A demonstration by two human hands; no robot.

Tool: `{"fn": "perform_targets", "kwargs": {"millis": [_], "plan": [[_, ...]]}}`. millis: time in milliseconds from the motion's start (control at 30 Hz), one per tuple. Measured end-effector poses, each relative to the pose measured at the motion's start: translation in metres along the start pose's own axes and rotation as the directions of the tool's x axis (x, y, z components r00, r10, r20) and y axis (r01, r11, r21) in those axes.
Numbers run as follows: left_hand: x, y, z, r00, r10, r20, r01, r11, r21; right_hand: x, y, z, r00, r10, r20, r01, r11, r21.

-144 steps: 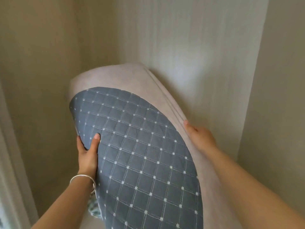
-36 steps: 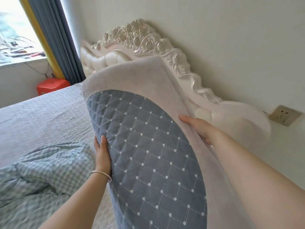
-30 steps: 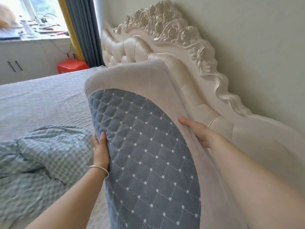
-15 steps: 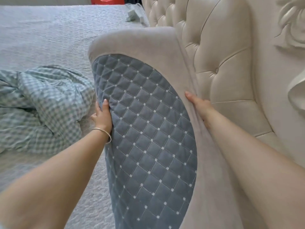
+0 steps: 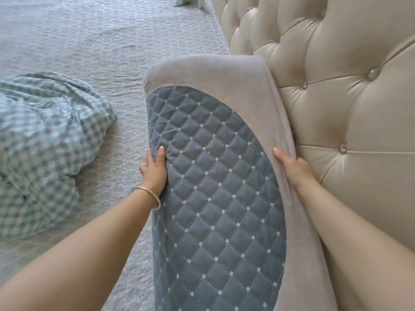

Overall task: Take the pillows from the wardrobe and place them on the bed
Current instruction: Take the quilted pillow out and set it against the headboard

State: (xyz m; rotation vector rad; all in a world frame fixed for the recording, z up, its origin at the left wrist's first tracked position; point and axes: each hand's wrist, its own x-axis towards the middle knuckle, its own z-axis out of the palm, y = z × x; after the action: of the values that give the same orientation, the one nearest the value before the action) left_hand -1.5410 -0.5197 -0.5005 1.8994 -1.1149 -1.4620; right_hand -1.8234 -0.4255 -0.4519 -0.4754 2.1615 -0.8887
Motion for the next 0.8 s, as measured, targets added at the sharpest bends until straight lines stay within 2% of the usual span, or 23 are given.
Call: {"fn": "perform_targets", "kwargs": {"millis": [167,267,367,433,533,633,700,800], "plan": [[0.028,-0.009,-0.003,0.991,0.092,0.098,-0.082,0.991,-0.106,0.025,-0.008,0.019,0.987,-0.158,-0.037,0.157,0.987,-0.015],[0.025,-0.019,0.003,0.971,0.188,0.148,-0.199,0.978,0.061,0.03,0.004,0.026,0.974,-0.227,0.028,0.228,0.967,-0.113],[0.007,-0.046,0.016,0.976,0.124,0.179,-0.167,0.955,0.244,0.023,0.03,0.038,0.968,-0.239,0.076,0.251,0.914,-0.318],[-0.004,-0.059,0.019,0.982,0.124,0.142,-0.161,0.943,0.291,0.016,0.038,0.04,0.97,-0.242,0.031,0.231,0.87,-0.435],[-0.022,-0.069,0.014,0.979,0.095,0.178,-0.145,0.946,0.291,0.005,0.037,0.038,0.978,-0.21,0.004,0.184,0.849,-0.495],[-0.047,-0.088,0.01,0.986,0.006,0.168,-0.055,0.956,0.289,-0.012,0.044,0.037,0.989,-0.11,-0.098,0.042,0.849,-0.526],[-0.061,-0.102,0.009,0.99,-0.082,0.112,0.063,0.985,0.162,-0.025,0.048,0.035,0.984,-0.026,-0.175,-0.071,0.85,-0.522],[-0.06,-0.111,0.008,0.986,-0.15,0.074,0.153,0.988,-0.026,-0.029,0.047,0.033,0.983,0.048,-0.177,-0.128,0.872,-0.473]]}}
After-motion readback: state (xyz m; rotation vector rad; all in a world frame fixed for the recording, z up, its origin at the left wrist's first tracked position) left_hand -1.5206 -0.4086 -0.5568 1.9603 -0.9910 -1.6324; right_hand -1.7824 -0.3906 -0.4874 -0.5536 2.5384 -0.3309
